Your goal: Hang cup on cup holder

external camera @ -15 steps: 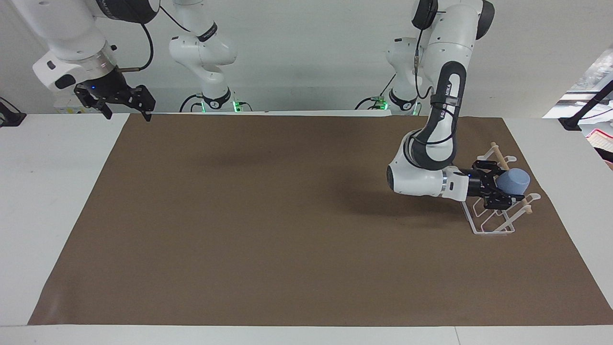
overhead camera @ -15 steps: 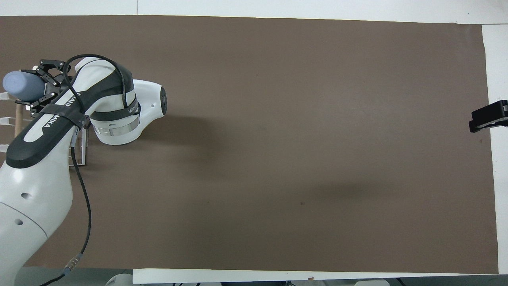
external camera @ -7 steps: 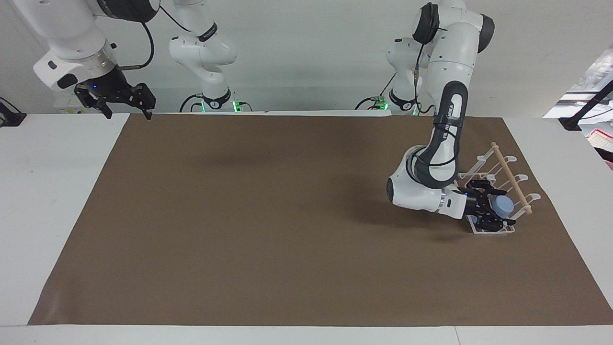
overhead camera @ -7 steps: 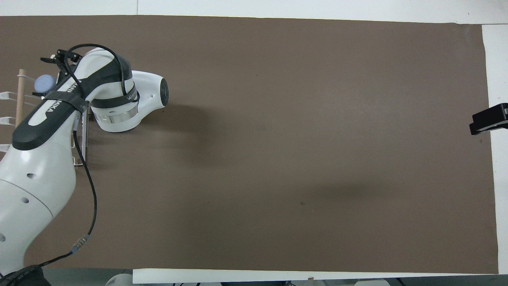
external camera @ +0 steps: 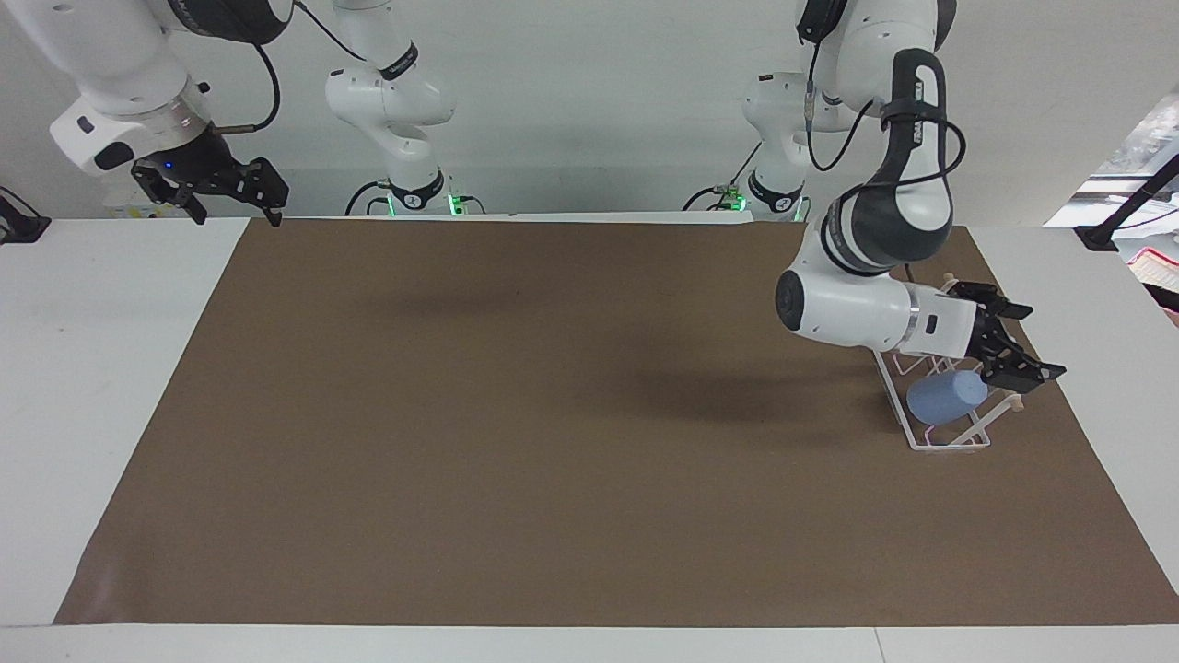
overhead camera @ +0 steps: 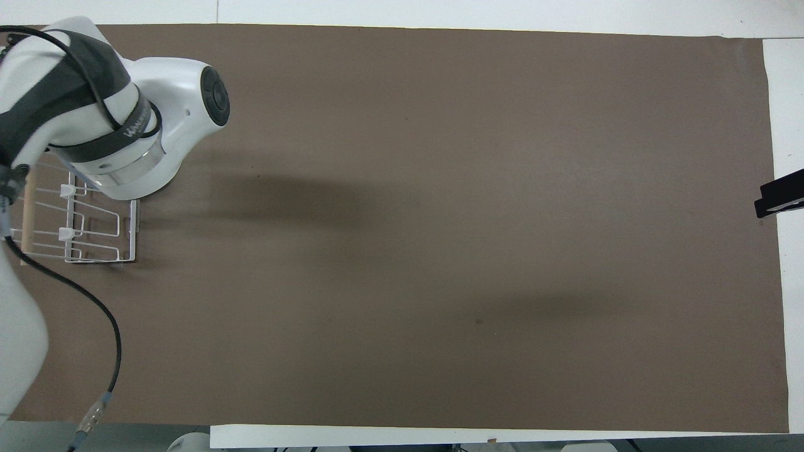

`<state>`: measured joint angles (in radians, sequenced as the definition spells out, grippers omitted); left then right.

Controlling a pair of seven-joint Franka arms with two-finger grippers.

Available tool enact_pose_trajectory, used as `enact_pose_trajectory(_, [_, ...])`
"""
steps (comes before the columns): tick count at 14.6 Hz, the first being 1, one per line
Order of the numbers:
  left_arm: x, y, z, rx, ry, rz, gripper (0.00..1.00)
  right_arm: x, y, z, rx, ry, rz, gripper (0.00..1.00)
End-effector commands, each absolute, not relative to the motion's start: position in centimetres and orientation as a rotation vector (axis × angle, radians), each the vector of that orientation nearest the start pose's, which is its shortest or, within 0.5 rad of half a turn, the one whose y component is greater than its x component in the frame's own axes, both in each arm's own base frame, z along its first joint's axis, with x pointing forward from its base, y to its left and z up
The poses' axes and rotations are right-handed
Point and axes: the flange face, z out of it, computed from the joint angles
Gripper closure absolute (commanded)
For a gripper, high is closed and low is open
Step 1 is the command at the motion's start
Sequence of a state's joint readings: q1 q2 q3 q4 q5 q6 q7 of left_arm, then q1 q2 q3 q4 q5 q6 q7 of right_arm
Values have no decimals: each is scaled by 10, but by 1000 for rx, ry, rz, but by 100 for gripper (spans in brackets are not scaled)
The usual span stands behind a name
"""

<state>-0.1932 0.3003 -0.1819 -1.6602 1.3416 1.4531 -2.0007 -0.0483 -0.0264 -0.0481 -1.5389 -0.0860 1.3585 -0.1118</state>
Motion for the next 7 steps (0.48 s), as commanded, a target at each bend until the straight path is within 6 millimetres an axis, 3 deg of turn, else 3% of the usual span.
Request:
enact_pose_trajectory(1, [606,-72,510,-1631,-1259,-1004,0,514,-60,638,-3205,-38,274,1])
enact_pose_trajectory(5, [592,-22,508,-2005,-1258,-668,0,514,-61,639,-3206,-35,272,1])
enact_pose_trajectory(7, [581,-13,491,-2220,-1130,-425,0,513,-62,639,-3205,-30,272,1])
